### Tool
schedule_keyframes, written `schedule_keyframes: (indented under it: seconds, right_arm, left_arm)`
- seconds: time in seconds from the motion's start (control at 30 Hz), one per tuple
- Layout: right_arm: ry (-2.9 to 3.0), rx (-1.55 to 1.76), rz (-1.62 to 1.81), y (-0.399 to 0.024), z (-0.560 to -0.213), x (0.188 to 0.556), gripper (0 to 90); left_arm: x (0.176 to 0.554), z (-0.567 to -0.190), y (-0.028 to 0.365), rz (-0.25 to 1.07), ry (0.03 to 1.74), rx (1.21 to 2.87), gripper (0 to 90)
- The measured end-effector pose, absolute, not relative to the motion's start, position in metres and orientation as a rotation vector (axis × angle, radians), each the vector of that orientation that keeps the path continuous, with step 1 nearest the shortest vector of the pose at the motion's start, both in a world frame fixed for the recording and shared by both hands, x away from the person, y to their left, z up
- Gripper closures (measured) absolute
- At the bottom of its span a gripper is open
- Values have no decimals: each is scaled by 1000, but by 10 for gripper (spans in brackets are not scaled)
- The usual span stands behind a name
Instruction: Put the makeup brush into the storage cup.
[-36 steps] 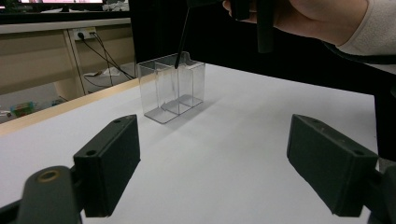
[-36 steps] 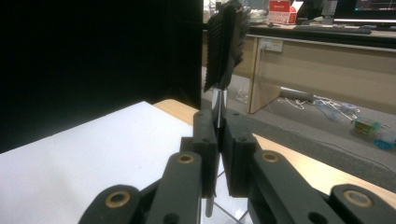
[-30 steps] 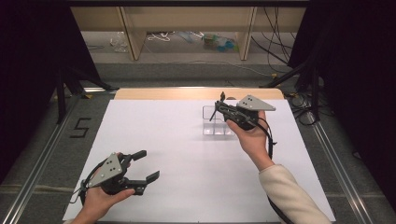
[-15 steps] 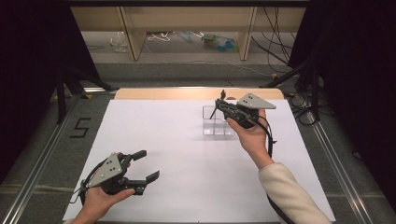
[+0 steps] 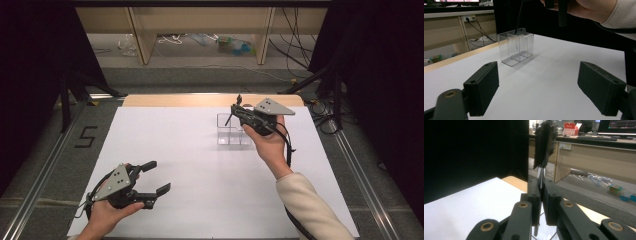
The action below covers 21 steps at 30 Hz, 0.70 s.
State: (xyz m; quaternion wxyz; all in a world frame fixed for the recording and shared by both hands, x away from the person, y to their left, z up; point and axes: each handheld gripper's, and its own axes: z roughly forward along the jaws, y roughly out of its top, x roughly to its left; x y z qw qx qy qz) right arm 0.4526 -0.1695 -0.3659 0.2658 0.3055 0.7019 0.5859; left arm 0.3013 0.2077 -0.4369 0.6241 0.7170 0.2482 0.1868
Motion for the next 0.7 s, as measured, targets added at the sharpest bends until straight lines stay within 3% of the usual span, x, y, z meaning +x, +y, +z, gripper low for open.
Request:
schedule_keyframes:
  seconds: [0.7]
  right_arm:
    - [1889,828,1577,-168,-365,459,854]
  left_arm:
    - [301,-436,209,435,575,1656,175]
